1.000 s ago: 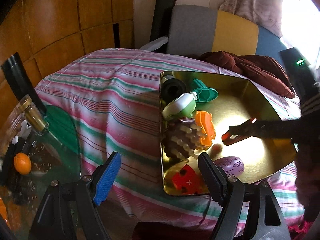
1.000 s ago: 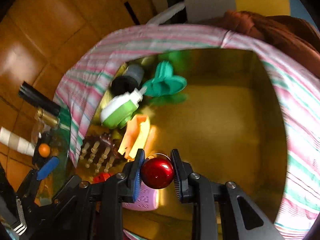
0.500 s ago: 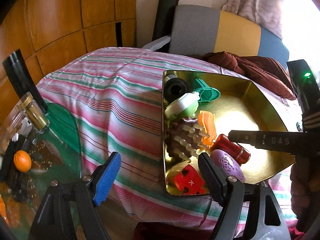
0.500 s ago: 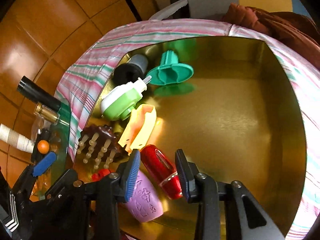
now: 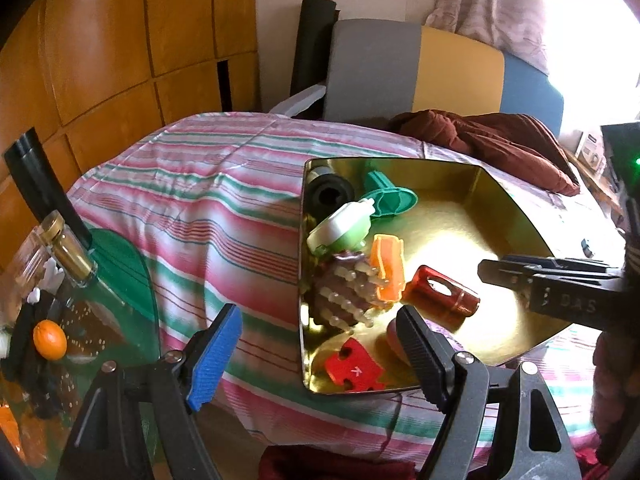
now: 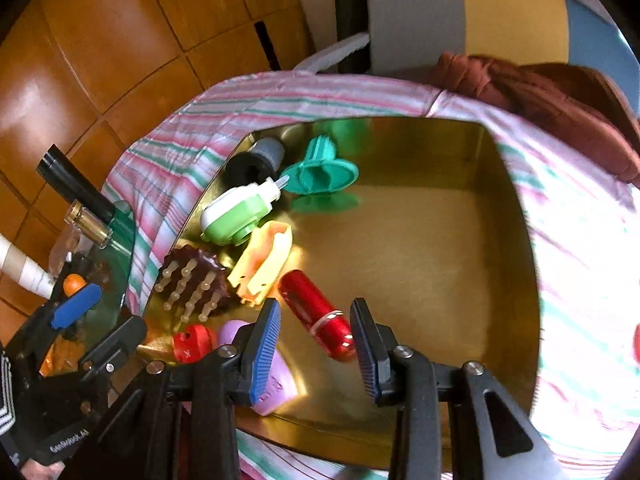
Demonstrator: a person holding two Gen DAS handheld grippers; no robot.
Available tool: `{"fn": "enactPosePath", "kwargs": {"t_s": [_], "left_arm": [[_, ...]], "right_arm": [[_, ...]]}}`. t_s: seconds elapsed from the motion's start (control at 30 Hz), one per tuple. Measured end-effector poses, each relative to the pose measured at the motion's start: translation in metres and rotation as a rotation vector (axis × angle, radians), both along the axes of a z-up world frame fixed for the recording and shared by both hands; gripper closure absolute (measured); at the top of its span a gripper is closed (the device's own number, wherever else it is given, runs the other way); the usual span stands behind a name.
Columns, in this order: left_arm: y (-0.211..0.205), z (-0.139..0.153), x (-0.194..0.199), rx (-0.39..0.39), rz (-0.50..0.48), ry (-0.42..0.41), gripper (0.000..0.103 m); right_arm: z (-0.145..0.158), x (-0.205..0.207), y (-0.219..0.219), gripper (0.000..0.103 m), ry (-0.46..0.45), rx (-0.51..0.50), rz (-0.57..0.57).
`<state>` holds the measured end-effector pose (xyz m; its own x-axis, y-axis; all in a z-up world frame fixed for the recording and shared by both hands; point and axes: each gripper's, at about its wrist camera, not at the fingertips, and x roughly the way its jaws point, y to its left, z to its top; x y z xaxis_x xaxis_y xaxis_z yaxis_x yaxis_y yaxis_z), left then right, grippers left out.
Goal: Organize rigid objects
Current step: 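Lower the lipstick tube into the tray and open the right gripper, then move both tools from the tray toward the orange cubes and teal puzzle piece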
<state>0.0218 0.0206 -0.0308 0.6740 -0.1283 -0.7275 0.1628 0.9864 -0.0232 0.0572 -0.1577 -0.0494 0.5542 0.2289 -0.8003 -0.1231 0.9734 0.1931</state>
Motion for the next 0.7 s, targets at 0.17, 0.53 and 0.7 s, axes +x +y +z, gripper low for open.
{"fn": "enactPosePath", "kwargs": {"t_s": [0.17, 0.53, 0.7], "left_arm": [[-0.011, 0.004, -0.003, 0.010, -0.025, -0.009, 0.023], [-0.043, 0.010, -0.005, 0.034, -0.101, -0.014, 0.023], [-0.061, 0.013, -0.004, 0.048, -0.136, -0.020, 0.023]], "right_arm": [[0.013, -0.012, -0.017, 0.067, -0.056, -0.031, -0.042], [0.019, -0.040, -0.084, 0.067, -0.089, -0.055, -0.165], [0.015, -0.052, -0.128, 0.067, -0.081, -0.073, -0.256]]}}
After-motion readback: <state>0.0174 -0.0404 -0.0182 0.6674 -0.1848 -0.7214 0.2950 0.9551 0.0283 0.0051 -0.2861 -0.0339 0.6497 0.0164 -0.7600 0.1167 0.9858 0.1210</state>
